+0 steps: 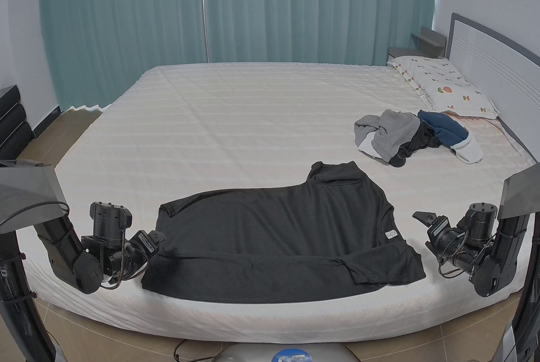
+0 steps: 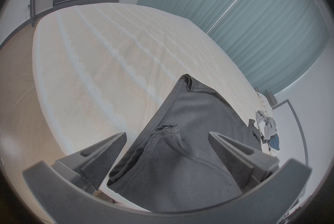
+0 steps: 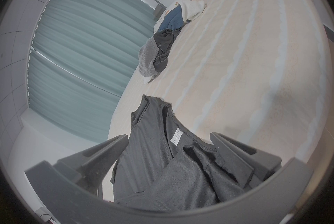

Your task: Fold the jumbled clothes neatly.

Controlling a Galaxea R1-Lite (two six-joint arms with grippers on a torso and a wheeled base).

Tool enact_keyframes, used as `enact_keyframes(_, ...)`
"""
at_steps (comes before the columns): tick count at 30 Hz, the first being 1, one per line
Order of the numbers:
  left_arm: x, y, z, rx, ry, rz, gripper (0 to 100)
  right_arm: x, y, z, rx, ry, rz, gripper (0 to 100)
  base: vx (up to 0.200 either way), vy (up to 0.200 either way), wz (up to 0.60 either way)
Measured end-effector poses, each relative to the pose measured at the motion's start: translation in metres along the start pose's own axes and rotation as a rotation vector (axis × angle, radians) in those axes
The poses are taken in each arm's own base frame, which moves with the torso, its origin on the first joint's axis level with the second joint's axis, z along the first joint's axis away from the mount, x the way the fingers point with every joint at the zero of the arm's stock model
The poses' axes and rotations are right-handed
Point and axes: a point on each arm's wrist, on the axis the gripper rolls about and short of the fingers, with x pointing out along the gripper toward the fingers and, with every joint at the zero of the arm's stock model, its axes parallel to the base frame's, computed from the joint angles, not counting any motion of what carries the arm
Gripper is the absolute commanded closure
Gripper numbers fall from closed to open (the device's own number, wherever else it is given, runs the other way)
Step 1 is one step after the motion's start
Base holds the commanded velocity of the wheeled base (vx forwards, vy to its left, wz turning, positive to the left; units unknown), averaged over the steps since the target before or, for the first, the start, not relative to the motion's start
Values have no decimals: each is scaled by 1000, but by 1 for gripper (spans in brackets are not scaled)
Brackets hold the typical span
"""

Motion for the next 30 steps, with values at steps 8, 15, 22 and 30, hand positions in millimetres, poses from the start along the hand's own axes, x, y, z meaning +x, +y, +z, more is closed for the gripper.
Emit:
enact_keyframes(8, 0, 0, 0, -2, -2, 1, 0, 0, 1, -1, -2, 3, 3, 0, 0, 0, 0)
enact_keyframes(15, -1, -1, -1, -2, -4, -6, 0, -1, 2, -1, -3, 3, 7, 0, 143, 0, 0)
enact_keyframes(22, -6, -5, -4, 11, -1, -26, 0, -2, 4, -3, -7, 8, 13, 0, 114, 0, 0)
enact_keyframes(30, -9, -8, -4, 9, -2, -38, 0, -2, 4, -4, -8, 11, 14, 0, 0, 0, 0)
